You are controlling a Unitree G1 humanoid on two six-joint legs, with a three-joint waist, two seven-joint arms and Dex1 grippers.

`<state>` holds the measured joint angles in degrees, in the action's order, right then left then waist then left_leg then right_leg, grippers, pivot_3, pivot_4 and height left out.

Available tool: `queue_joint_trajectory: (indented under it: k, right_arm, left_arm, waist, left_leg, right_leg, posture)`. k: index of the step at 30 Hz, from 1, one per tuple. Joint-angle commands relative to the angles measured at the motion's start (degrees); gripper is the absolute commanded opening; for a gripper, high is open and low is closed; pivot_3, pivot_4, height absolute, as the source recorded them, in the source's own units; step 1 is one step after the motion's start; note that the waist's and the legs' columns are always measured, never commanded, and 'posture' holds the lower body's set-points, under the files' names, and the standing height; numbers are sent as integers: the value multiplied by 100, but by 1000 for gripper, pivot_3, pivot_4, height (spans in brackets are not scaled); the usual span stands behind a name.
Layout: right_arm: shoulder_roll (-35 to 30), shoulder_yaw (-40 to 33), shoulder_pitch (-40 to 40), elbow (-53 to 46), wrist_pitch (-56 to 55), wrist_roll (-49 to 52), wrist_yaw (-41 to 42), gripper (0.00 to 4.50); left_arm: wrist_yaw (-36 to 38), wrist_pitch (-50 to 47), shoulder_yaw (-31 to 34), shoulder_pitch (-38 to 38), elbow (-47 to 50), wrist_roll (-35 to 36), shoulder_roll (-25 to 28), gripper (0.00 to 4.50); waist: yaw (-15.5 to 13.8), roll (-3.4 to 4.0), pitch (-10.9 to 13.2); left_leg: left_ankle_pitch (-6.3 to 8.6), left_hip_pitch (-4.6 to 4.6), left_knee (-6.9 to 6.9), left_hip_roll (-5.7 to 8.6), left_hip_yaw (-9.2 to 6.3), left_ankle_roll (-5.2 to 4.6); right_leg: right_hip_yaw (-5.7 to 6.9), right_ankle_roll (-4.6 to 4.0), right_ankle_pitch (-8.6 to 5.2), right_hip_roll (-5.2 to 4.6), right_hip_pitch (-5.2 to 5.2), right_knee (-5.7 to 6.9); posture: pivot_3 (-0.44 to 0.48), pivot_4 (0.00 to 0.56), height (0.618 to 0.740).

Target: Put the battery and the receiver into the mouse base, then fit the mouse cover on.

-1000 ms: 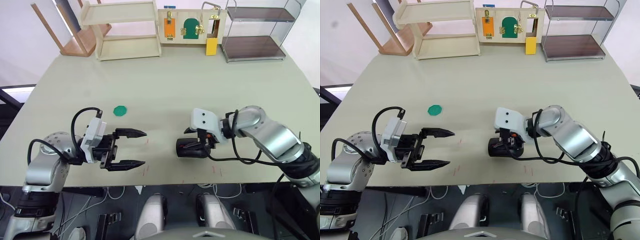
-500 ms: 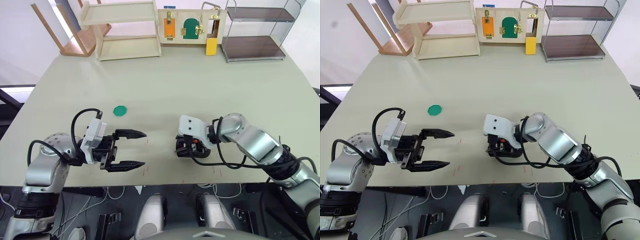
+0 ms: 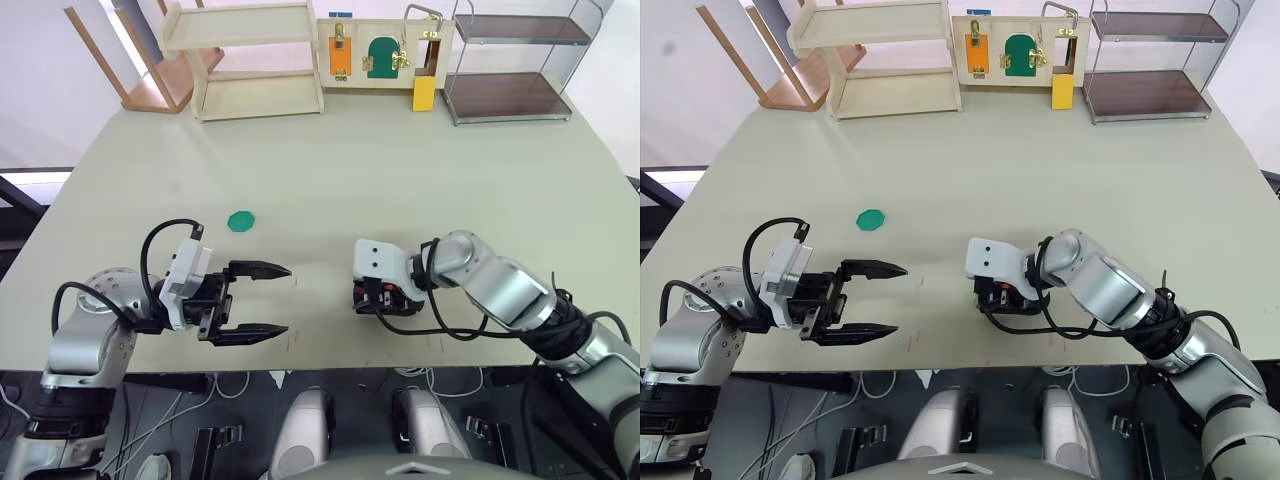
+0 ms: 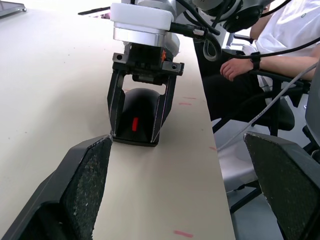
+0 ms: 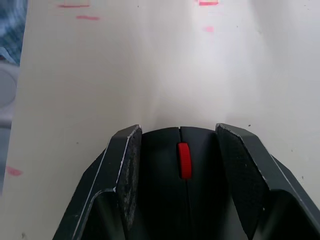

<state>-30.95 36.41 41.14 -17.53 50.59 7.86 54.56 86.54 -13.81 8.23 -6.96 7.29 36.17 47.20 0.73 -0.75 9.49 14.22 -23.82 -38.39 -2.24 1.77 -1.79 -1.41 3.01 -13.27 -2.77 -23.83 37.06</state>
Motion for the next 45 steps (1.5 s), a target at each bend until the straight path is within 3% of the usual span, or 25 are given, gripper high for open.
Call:
queue_joint_trajectory:
  k: [1, 10, 16, 29, 37, 45]
  right_arm:
    - [-129, -651, -154, -423, -231, 252, 29, 2475]
    - [-255, -2025, -1132, -761, -997, 778, -151, 2475]
    - [137, -3177, -2558, -689, -2348, 1546, -9, 2475]
    - [459, -3237, -3336, 106, -3487, 1745, 164, 2475]
    - [770, -2908, -3517, 1152, -4713, 1104, 181, 2475]
    - [836, -2521, -3707, 1839, -5205, 559, 49, 2475]
  left_arm:
    - [64, 16, 76, -75, 109, 70, 89, 4500]
    - [84, 5, 56, -97, 93, 73, 89, 4500]
    - [101, 1, 72, -92, 71, 68, 111, 4500]
    - [148, -13, 90, -108, 26, 70, 160, 4500]
    - [147, -25, 78, -125, 29, 73, 161, 4500]
    - [127, -10, 60, -171, -16, 47, 136, 4500]
  waist:
    - [-3, 0, 0]
    - [0, -2, 0]
    - [-17, -4, 0]
    - [-3, -4, 1]
    - [0, -4, 1]
    - [15, -9, -2]
  left_leg:
    - [0, 0, 0, 0, 0, 0]
    - [0, 0, 1, 0, -2, 0]
    - [0, -1, 4, 2, -11, 0]
    - [-1, 9, 1, -2, -2, 0]
    - [-1, 10, 1, -2, -3, 1]
    - [-1, 22, 0, -3, 2, 1]
  right_leg:
    - [0, 0, 0, 0, 0, 0]
    - [2, 0, 0, 0, 2, -1]
    - [6, 4, 1, 2, 7, -6]
    - [-3, -1, -1, 5, 9, -1]
    - [-2, -1, -1, 7, 9, 0]
    - [-6, 0, -1, 7, 15, 5]
  posture:
    - [0, 150, 740]
    - [0, 150, 740]
    - [0, 150, 740]
    - [0, 150, 740]
    - [0, 150, 740]
    - [0, 150, 740]
